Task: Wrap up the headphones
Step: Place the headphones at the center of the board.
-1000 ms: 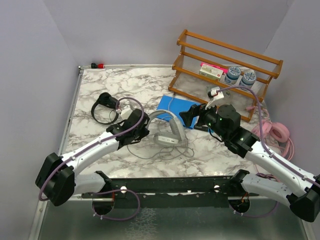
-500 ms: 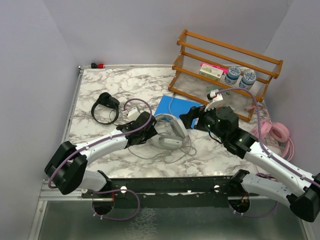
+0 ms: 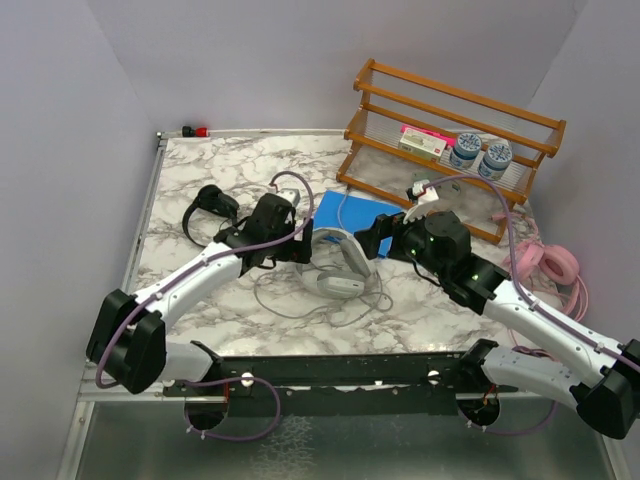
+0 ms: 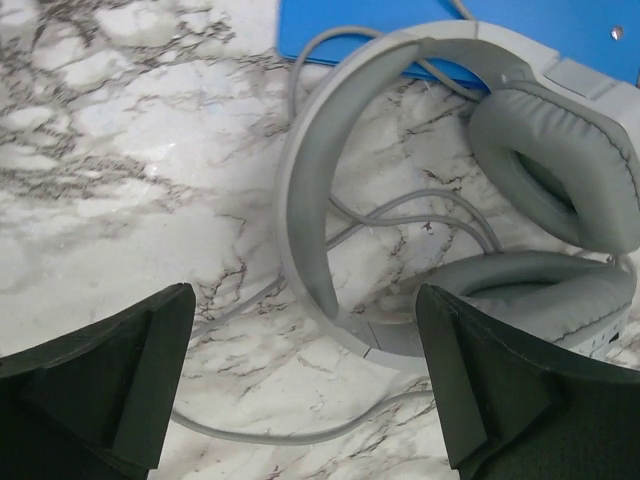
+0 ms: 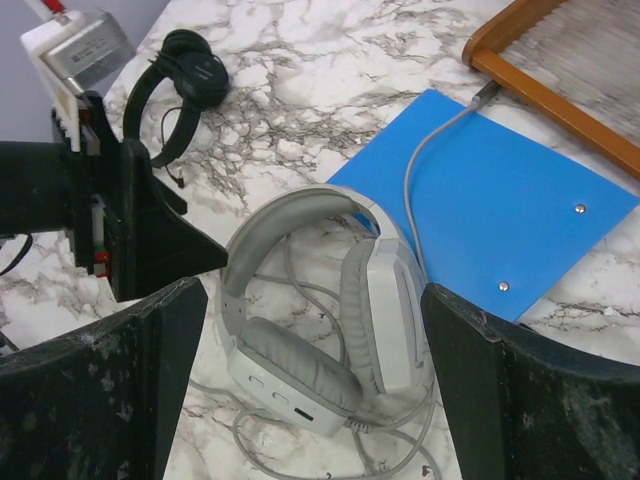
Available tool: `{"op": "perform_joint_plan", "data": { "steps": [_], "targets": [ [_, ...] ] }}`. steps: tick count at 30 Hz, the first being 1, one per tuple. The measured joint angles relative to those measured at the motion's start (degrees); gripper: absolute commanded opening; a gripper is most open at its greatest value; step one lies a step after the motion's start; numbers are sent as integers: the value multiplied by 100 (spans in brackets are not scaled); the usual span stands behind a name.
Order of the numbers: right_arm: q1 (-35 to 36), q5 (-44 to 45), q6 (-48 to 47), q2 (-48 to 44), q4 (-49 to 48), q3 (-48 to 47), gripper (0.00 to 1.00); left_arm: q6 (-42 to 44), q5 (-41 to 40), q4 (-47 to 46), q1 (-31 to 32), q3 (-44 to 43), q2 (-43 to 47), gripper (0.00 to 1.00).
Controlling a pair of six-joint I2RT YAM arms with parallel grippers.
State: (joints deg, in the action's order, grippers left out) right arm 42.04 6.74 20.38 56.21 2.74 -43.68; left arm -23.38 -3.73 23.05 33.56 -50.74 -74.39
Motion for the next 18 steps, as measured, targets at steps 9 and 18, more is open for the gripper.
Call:
{"op": "perform_joint_plan", "data": {
  "steps": [9, 18],
  "targets": [
    [0, -55, 15, -7, -2, 2, 98, 1362, 391, 144, 20, -826, -1209, 91],
    [0, -52, 13, -153, 11, 2, 98, 1591, 361, 365, 20, -1414, -2337, 69]
  ]
}}
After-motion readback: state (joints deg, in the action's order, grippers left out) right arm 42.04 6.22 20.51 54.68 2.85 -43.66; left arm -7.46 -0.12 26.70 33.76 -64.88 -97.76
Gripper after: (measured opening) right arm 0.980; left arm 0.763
